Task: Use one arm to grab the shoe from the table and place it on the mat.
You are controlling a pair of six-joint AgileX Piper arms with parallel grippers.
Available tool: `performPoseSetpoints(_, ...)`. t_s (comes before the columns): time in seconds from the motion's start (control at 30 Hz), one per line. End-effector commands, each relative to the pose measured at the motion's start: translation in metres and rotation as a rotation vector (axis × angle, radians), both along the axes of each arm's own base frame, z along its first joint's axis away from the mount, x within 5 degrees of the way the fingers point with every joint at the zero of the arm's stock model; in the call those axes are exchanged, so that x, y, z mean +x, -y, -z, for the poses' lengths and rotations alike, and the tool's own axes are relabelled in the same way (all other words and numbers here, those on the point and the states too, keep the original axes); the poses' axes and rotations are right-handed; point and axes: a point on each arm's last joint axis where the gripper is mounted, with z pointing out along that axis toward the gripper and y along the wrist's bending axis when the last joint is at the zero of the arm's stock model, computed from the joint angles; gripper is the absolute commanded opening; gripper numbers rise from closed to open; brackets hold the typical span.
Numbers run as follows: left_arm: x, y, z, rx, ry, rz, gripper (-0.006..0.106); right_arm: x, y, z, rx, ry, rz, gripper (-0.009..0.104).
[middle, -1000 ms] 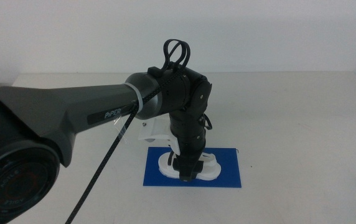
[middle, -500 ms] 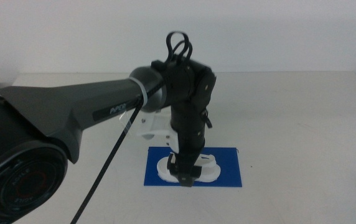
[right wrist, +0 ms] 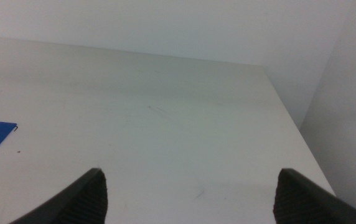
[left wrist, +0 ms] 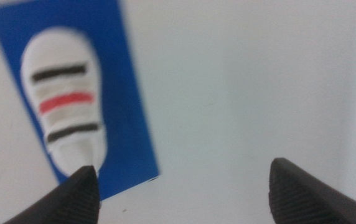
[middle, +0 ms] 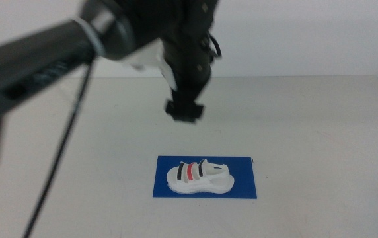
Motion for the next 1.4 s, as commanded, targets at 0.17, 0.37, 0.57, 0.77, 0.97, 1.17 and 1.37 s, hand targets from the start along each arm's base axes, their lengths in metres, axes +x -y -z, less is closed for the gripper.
performPoseSetpoints(0.17, -0.031, -0.053, -0.092, 0.389, 0.316, 0.41, 0.094, 0.001, 0.0, -0.005, -0.021, 0.063, 0.0, 0.078)
performPoseSetpoints(0.37, -0.041, -0.075, -0.121, 0.893, 0.405, 0.984, 0.094, 0.001, 0.0, -0.005, -0.021, 0.063, 0.0, 0.078)
performPoseSetpoints(0.57, -0.048, -0.085, -0.134, 1.095, 0.407, 1.181, 0.094, 0.001, 0.0, -0.005, -0.021, 0.063, 0.0, 0.078)
performPoseSetpoints(0.77, -0.071, -0.119, -0.147, 1.023, 0.432, 1.196, 0.094, 0.001, 0.0, -0.005, -0.021, 0.063, 0.0, 0.078)
performPoseSetpoints(0.97, -0.107, -0.18, -0.134, 1.0, 0.561, 1.079, 0.094, 0.001, 0.0, -0.005, -0.021, 0.063, 0.0, 0.078)
performPoseSetpoints(1.17, -0.152, -0.225, -0.081, 0.981, 0.837, 0.9, 0.094, 0.001, 0.0, -0.005, -0.021, 0.063, 0.0, 0.078)
performPoseSetpoints(1.37, -0.198, -0.256, -0.023, 1.074, 0.981, 0.704, 0.094, 0.001, 0.0, -0.005, -0.021, 0.063, 0.0, 0.078)
